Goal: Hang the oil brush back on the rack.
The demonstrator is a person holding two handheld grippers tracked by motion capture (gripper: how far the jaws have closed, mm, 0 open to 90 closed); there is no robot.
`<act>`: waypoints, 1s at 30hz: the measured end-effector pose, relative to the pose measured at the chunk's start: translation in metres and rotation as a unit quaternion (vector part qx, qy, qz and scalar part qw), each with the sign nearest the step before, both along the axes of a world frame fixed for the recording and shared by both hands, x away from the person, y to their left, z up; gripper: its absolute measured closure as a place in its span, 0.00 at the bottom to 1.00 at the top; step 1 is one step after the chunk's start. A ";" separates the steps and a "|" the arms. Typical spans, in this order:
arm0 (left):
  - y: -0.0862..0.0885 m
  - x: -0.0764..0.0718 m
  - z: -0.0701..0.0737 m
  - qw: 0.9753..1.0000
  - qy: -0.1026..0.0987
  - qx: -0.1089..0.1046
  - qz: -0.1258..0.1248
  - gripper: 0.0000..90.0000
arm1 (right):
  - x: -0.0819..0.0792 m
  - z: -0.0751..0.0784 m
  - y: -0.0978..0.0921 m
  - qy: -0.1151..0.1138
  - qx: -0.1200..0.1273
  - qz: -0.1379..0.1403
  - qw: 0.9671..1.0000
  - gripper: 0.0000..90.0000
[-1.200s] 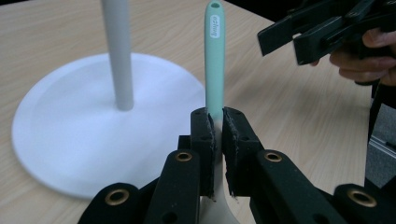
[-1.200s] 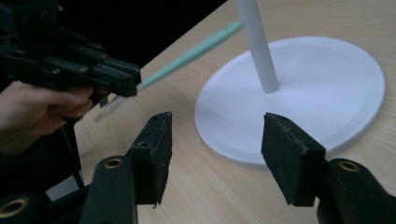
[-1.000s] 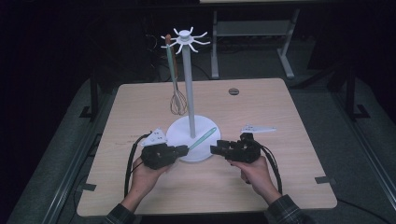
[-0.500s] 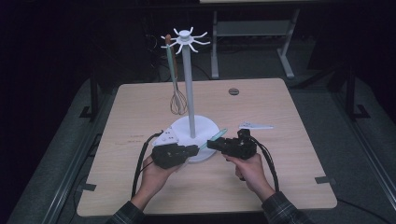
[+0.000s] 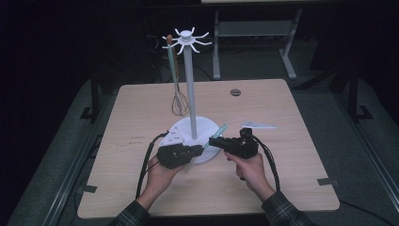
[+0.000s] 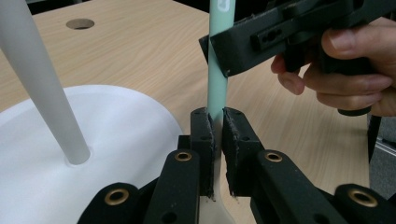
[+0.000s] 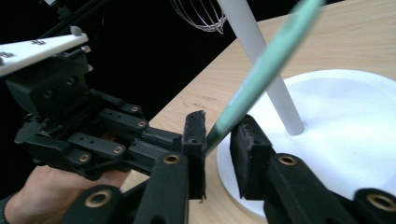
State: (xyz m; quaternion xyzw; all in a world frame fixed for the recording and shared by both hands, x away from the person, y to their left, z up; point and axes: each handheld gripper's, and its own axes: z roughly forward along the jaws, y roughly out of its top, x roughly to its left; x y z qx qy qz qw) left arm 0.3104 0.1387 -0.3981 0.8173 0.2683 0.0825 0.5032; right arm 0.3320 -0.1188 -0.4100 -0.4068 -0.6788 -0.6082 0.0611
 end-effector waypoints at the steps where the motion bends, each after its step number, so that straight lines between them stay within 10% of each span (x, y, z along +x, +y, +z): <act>1: 0.000 0.001 -0.001 1.000 0.000 0.000 -0.001 0.92 | 0.001 0.000 0.000 -0.002 0.001 0.002 1.000 0.88; 9: 0.003 0.002 0.000 1.000 0.006 -0.001 -0.009 0.90 | 0.002 0.007 0.007 -0.011 0.012 0.020 1.000 0.94; 30: 0.069 -0.017 -0.019 0.997 0.044 0.059 0.009 0.37 | 0.008 0.055 0.021 -0.094 -0.016 0.082 0.992 0.94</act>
